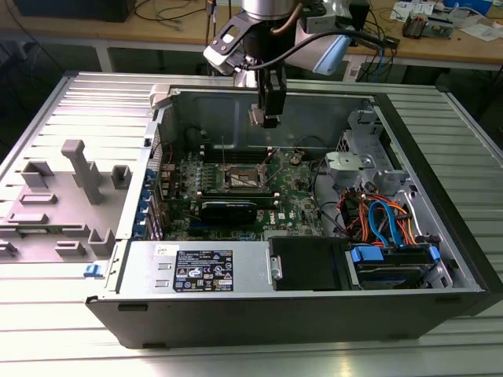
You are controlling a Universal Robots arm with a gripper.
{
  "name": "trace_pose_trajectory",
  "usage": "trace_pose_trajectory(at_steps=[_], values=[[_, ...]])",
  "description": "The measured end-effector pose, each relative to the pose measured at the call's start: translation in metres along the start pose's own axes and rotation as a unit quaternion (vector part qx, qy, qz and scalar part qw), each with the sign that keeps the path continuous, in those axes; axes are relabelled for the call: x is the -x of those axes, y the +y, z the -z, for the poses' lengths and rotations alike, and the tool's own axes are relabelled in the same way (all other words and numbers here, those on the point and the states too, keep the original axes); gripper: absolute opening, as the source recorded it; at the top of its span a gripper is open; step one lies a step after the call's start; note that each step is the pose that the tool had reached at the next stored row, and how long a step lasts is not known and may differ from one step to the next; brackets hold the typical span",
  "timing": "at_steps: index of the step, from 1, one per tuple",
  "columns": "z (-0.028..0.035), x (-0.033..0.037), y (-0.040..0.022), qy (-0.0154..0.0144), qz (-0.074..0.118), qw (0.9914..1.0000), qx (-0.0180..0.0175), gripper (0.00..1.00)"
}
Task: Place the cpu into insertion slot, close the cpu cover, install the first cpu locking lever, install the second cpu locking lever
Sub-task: 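Place the cpu into insertion slot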
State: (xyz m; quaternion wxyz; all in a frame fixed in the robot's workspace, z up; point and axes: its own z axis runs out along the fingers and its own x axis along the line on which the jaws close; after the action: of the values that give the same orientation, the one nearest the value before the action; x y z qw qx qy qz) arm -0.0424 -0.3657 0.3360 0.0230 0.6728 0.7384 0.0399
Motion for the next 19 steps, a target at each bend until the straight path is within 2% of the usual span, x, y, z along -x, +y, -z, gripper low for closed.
trace_pose_trajectory(at_steps=[8,10,12,14,17,19], values=[[-0.0160,-0.0001,-0.0075,-0.0011,-0.002,1.00000,0.0000,0.54],[-0.0197,0.0000,-0.0081,-0.0019,-0.011,0.99994,0.0001,0.54],[-0.0256,0.0001,-0.0088,-0.0034,-0.028,0.99959,0.0004,0.54],[-0.0304,0.0000,-0.0102,-0.0037,-0.031,0.99952,0.0006,0.54],[-0.0382,-0.0003,-0.0166,-0.0037,-0.031,0.99952,0.0011,0.54],[-0.0431,-0.0005,-0.0198,-0.0038,-0.031,0.99952,0.0033,0.54]])
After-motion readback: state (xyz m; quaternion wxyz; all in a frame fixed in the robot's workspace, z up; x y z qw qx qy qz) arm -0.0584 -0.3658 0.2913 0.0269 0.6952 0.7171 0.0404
